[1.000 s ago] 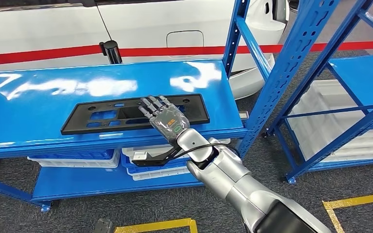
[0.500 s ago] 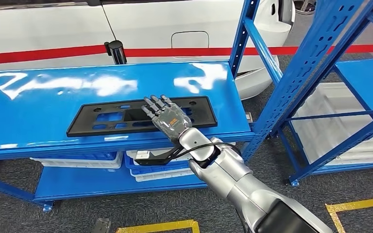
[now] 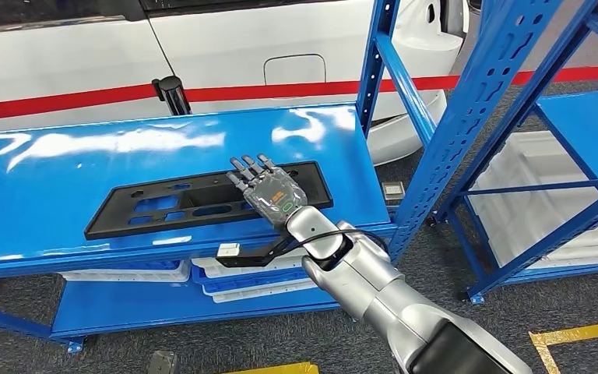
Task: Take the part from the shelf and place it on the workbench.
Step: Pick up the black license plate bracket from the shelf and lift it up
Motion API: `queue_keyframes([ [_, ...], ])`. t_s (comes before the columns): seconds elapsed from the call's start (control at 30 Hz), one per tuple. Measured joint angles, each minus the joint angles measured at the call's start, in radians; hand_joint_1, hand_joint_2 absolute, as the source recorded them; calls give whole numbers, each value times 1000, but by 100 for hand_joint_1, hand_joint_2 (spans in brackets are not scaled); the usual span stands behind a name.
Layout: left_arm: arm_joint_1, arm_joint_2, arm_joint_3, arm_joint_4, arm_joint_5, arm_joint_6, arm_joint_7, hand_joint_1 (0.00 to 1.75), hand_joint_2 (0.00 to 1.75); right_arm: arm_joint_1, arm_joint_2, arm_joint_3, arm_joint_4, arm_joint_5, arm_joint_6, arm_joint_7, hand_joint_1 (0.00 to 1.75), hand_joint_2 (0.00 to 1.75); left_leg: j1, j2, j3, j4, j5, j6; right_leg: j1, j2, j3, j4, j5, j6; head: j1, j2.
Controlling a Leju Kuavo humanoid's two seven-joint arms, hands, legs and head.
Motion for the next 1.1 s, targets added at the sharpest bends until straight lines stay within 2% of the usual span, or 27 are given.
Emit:
queue_keyframes([
  [0.03,0,0,3,0,0,19,-22,0,0,3,-1,-1,0,-3,0,-5,156,175,5,2,11,-45,41,-4,-2,1,6,1,-5,4,0,0],
  [0.07,0,0,5,0,-2,39,-44,0,0,4,-2,-3,0,-5,0,-9,160,175,11,4,38,-119,90,-8,-4,3,14,1,-11,9,0,0],
  [0.1,0,-1,7,0,-4,60,-65,0,0,4,-4,-5,0,-7,-1,-12,161,175,12,5,69,-190,125,-10,-2,4,19,3,-18,15,-1,0],
  [0.13,-1,-2,9,0,-7,80,-83,0,0,3,-5,-8,0,-9,-3,-16,160,175,11,5,95,-245,147,-8,0,5,23,4,-23,21,-1,0],
  [0.17,-1,-4,10,0,-9,97,-95,0,0,3,-7,-11,0,-10,-4,-20,158,175,11,4,110,-274,153,-4,4,5,23,6,-27,24,-1,0],
  [0.23,-1,-8,13,0,-10,119,-110,0,0,3,-11,-18,0,-12,-8,-25,154,175,6,0,116,-280,151,5,10,5,21,9,-32,23,0,0],
  [0.27,0,-9,15,0,-10,126,-114,0,44,3,-14,-21,0,-13,-11,-27,153,175,3,-1,115,-280,152,6,12,4,21,9,-33,21,0,0],
  [0.37,0,-12,18,0,-8,140,-134,0,175,0,-18,-33,-2,-19,-29,-34,152,175,-11,-5,115,-279,150,17,9,1,23,5,-32,25,1,0],
  [0.43,0,-14,20,0,-5,137,-147,0,175,-2,-20,-40,-8,-20,-38,-44,154,175,-16,-5,115,-279,148,24,6,0,24,3,-31,27,1,0],
  [0.53,0,-17,24,0,0,119,-150,0,175,-3,-24,-47,-26,-20,-42,-60,154,175,-18,-4,115,-279,148,28,4,0,25,0,-29,30,1,0],
  [0.67,0,-18,27,0,0,119,-150,0,175,-2,-26,-51,-41,-19,-42,-66,152,175,-19,-4,115,-279,148,33,2,0,25,-2,-28,43,1,0],
  [0.93,0,-19,29,0,0,132,-152,0,175,1,-29,-53,-54,-19,-45,-69,152,175,-19,-4,115,-279,149,34,2,0,25,-2,-28,46,1,0],
  [1.0,0,-20,37,0,5,152,-151,0,175,2,-43,-67,-125,-23,-50,-75,154,175,-18,-4,115,-279,149,35,2,0,24,-2,-27,46,1,0],
  [1.1,1,-19,49,1,4,152,-53,0,175,2,-96,-113,-330,-81,-23,-100,154,175,-17,-5,114,-276,147,40,-3,0,24,-3,-27,51,0,0],
])
